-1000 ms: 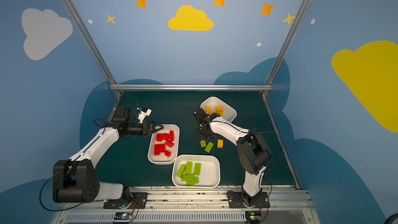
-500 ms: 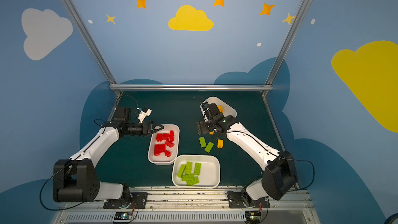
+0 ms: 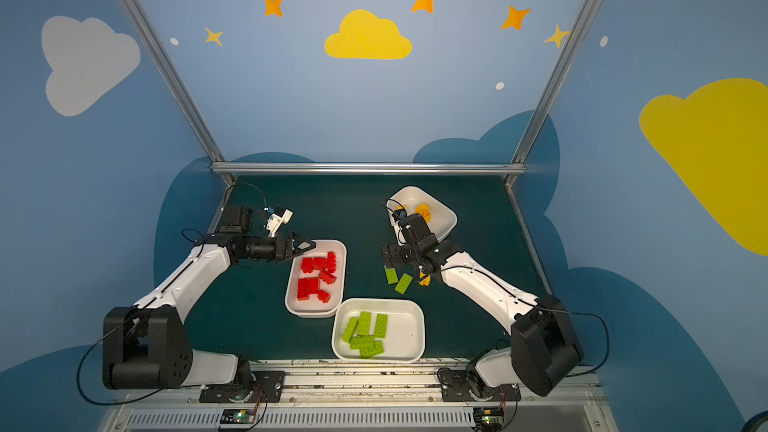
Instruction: Sort the legos into containers by color
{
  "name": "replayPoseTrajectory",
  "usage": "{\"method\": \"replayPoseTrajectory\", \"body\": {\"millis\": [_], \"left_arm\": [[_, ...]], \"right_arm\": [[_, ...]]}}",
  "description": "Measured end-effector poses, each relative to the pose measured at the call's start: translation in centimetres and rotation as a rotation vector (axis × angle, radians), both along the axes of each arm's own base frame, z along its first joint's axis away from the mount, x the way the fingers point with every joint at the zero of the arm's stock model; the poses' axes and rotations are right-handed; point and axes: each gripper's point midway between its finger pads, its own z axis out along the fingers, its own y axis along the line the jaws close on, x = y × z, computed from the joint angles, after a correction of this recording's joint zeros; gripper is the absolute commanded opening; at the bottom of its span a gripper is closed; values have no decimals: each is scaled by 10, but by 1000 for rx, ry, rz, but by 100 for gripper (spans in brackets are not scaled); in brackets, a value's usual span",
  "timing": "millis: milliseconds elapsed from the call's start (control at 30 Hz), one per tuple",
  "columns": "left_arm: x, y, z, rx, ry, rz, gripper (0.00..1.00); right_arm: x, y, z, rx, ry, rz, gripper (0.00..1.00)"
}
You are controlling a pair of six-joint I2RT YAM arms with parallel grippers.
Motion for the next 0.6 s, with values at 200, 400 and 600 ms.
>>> {"method": "replayPoseTrajectory", "body": {"millis": [200, 400, 600], "left_arm": [[1, 0, -1, 0, 5, 0, 99], [1, 0, -1, 0, 1, 0, 99], [2, 0, -1, 0, -3, 0, 100]], "right_arm": [[3, 11, -47, -116, 246, -80, 73], [-9, 13, -74, -196, 356, -95, 62], [-16, 14, -93, -256, 411, -91, 57]]}}
